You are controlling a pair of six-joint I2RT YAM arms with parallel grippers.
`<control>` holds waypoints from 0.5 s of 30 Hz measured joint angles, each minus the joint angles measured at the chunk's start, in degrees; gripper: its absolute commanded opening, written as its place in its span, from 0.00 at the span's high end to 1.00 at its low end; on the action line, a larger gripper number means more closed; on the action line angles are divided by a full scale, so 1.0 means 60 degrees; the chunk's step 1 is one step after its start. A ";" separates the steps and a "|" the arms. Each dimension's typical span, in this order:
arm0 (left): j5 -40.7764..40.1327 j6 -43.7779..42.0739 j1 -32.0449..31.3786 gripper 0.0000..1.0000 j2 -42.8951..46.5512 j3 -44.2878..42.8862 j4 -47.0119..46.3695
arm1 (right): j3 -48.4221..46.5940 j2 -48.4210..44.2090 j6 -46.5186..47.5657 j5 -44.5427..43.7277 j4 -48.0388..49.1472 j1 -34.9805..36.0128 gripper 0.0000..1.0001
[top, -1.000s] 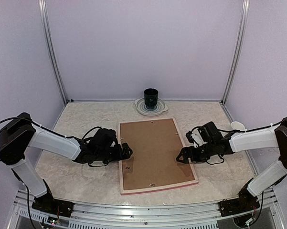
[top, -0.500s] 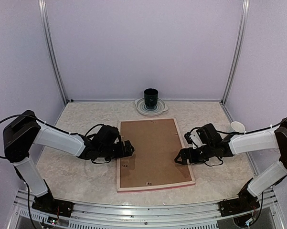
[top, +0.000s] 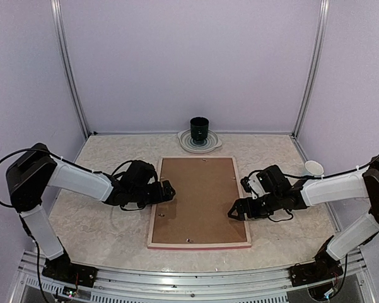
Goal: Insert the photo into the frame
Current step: Press the fastener onto the backboard.
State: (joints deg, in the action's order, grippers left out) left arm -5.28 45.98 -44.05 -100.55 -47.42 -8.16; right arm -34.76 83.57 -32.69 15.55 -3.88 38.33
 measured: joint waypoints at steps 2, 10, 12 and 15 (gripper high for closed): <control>0.0058 -0.0007 0.0036 0.01 0.0011 0.0004 -0.0015 | 0.0000 0.0000 0.0000 -0.0040 -0.0004 0.0015 0.08; 0.0142 -0.0058 0.0098 0.01 0.0769 0.0255 0.0244 | -0.0018 0.0000 0.0007 -0.0331 -0.0022 0.0044 0.08; 0.0157 -0.0109 0.0098 0.01 0.1111 0.0273 0.0430 | -0.0026 0.0000 0.0011 -0.0386 -0.0047 0.0044 0.08; 0.0164 -0.0219 0.0084 0.01 0.1574 0.0273 0.0765 | -0.0051 0.0000 0.0015 -0.0426 -0.0098 0.0044 0.08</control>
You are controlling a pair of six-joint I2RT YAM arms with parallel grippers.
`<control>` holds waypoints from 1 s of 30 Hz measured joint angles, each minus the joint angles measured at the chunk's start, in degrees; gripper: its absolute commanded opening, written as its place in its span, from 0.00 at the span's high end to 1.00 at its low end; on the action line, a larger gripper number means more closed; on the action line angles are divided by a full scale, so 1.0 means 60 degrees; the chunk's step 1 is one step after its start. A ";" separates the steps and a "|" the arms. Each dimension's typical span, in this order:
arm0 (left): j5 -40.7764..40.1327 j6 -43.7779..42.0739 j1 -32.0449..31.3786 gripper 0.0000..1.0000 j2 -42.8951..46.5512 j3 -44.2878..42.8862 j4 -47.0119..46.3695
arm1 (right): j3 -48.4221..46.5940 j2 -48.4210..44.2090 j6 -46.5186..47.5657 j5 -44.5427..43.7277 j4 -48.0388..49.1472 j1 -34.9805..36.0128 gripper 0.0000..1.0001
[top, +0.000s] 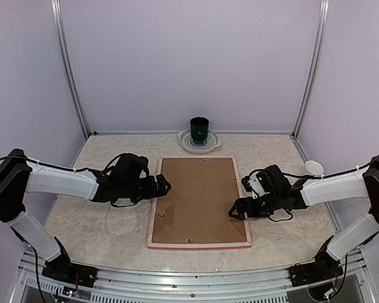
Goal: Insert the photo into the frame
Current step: Press the fastener onto the backboard.
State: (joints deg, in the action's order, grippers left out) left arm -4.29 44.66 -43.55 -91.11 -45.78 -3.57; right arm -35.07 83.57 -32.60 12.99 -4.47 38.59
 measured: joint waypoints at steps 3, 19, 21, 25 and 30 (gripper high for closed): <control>-0.0015 -0.0029 -0.0080 0.01 0.0270 0.0066 0.0423 | -0.0004 0.0000 0.0011 -0.0033 -0.0015 0.0000 0.08; -0.0874 0.0004 -0.0816 0.01 0.0295 0.0663 0.2044 | -0.0182 0.0000 0.0069 -0.0109 -0.0102 -0.0004 0.08; -0.0984 0.0000 -0.0845 0.01 0.0106 0.0652 0.2058 | -0.0182 0.0000 0.0076 -0.0124 -0.0106 -0.0004 0.08; -0.1264 -0.0044 -0.0969 0.04 -0.0219 0.0346 0.2142 | -0.0182 0.0000 0.0113 -0.0208 -0.0168 0.0000 0.08; -0.1519 -0.0069 -0.1093 0.09 -0.0444 0.0131 0.2288 | -0.0182 0.0000 0.0175 -0.0288 -0.0266 -0.0004 0.08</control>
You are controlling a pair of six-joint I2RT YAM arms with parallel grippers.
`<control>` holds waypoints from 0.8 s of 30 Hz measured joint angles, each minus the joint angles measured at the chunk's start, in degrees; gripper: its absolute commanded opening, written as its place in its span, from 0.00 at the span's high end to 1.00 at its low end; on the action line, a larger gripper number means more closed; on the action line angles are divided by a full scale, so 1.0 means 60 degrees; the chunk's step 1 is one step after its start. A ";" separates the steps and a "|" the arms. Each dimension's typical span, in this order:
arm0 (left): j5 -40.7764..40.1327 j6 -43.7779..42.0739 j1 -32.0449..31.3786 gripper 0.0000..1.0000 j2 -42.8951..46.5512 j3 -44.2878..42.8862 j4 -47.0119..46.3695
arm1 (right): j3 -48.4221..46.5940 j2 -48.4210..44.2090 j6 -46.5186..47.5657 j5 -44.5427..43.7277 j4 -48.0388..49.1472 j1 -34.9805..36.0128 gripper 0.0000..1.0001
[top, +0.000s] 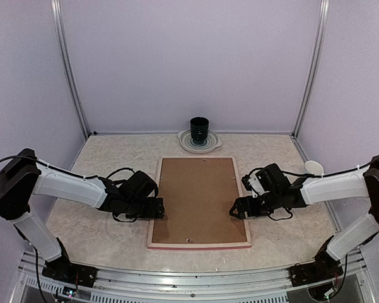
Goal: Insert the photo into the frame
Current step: Press the fastener onto the backboard.
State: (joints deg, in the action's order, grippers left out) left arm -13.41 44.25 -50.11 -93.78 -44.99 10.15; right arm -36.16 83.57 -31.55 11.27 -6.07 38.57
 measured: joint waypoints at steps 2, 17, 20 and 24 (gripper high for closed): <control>-0.0095 0.0000 -0.0047 0.10 -0.0004 -0.0015 0.0106 | 0.0000 0.0000 0.0018 -0.0029 -0.0018 0.0004 0.08; -0.0495 -0.0033 -0.0543 0.16 -0.0328 -0.0539 0.0936 | -0.0095 0.0000 0.0080 -0.0189 -0.0087 0.0004 0.08; -0.0546 -0.0029 -0.0557 0.17 -0.0310 -0.0539 0.0965 | -0.0095 0.0000 0.0080 -0.0208 -0.0084 0.0004 0.08; -0.0568 -0.0025 -0.0561 0.20 -0.0270 -0.0525 0.1042 | -0.0095 0.0000 0.0076 -0.0211 -0.0084 0.0004 0.08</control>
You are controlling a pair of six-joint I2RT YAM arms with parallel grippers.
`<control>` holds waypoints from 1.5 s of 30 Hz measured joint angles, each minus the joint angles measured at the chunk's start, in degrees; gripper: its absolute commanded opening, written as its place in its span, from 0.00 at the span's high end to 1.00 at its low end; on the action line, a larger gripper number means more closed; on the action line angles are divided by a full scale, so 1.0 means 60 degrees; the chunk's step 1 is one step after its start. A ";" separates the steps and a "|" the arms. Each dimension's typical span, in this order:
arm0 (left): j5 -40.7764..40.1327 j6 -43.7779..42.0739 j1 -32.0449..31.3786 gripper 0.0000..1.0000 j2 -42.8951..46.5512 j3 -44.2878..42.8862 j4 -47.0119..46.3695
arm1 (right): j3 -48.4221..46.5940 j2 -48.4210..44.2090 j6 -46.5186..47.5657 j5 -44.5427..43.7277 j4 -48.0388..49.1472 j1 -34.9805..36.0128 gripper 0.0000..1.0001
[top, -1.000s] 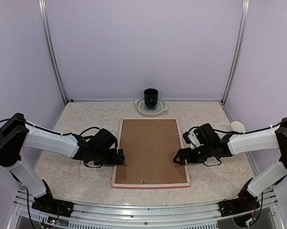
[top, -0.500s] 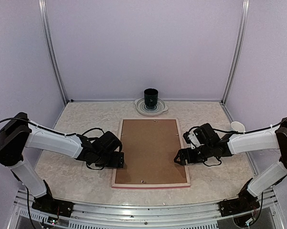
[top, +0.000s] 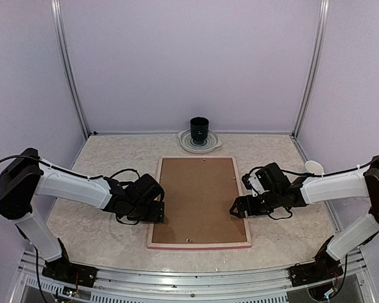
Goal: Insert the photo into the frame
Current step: Press the fastener onto the backboard.
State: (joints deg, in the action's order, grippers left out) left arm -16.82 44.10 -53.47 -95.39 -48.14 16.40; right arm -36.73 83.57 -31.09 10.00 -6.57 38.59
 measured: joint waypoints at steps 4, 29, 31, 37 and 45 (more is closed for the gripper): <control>0.0000 0.0044 -0.0004 0.23 0.0033 0.0051 -0.0007 | 0.0000 0.0000 0.0000 0.0000 0.0000 0.0000 0.08; 0.0047 0.0102 -0.0033 0.34 0.0211 0.0313 -0.0219 | 0.0000 -0.0051 0.0004 -0.0073 -0.0004 0.0000 0.08; 0.0044 0.0102 -0.0033 0.32 0.0222 0.0324 -0.0226 | 0.0004 -0.0076 0.0004 -0.0087 -0.0004 0.0000 0.08; 0.0000 0.0044 -0.0033 0.28 0.0452 0.0331 0.0106 | 0.0000 -0.0098 0.0007 -0.0113 -0.0007 0.0000 0.08; 0.0004 -0.0087 -0.0033 0.28 0.0984 0.0288 0.0499 | 0.0000 -0.0098 0.0015 -0.0113 -0.0004 0.0000 0.08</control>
State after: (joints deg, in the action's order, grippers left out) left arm -16.80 43.57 -53.67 -89.49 -46.41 19.40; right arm -36.73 82.98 -31.00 9.32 -6.59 38.59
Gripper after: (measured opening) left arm 0.717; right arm 0.917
